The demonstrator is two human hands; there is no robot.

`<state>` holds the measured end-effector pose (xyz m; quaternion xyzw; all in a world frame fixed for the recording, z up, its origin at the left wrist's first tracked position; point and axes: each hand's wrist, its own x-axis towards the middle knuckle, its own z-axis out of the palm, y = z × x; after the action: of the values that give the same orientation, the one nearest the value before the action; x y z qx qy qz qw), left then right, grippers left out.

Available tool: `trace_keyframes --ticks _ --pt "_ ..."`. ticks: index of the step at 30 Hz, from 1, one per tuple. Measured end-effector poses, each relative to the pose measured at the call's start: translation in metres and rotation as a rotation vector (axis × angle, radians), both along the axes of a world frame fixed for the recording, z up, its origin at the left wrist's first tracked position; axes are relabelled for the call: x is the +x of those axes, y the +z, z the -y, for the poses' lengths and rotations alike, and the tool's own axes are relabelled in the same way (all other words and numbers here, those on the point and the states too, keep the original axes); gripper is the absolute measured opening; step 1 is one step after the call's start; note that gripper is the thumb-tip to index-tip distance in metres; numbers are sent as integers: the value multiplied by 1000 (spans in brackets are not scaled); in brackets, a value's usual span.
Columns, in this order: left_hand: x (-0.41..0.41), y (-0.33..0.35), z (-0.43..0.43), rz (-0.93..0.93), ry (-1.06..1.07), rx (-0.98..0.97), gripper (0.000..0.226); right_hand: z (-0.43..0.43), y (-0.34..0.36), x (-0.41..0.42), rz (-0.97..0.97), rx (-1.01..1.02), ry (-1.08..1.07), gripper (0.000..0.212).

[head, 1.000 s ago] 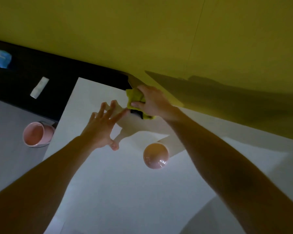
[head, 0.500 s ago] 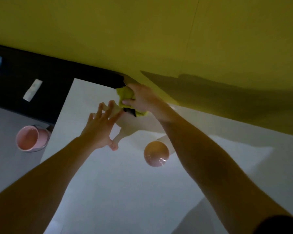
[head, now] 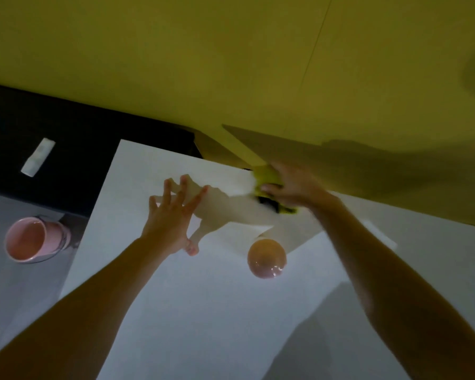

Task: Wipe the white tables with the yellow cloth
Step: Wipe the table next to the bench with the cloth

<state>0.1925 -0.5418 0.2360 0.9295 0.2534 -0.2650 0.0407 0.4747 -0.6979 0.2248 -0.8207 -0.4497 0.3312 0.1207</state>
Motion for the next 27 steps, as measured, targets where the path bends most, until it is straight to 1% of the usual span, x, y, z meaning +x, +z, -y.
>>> trace_keyframes --ticks 3,4,6,8,10,13,16,19,20,22,23,25,27 --pt "4 2 1 -2 19 -4 169 -103 -9 -38 -84 47 152 69" --pt "4 2 1 0 29 -8 169 -125 -10 -44 -102 48 183 67" --pt "3 2 0 16 32 0 168 -133 -11 -45 -117 48 204 63" --pt "1 0 -1 31 20 -4 168 -101 -13 -29 -123 66 141 60" --pt "-1 -2 0 55 18 8 166 -49 -13 -10 -116 43 51 63" --pt "-1 -4 0 71 14 18 165 32 -3 22 -31 -69 -92 73" --pt "0 -6 0 84 12 19 164 102 10 34 57 -94 -221 71" --pt "-1 -5 -1 97 17 37 162 127 4 30 136 -78 -242 68" --pt "-2 -4 -1 92 25 35 160 126 0 31 154 -78 -232 71" --pt "-8 4 9 91 86 54 152 116 -2 31 166 -60 -210 75" --pt "-12 9 17 103 148 76 144 111 -2 33 169 -59 -199 72" --pt "-26 17 43 117 262 115 118 105 -2 37 192 -64 -147 65" --pt "-43 24 75 89 327 155 94 105 0 38 243 -50 -95 60"
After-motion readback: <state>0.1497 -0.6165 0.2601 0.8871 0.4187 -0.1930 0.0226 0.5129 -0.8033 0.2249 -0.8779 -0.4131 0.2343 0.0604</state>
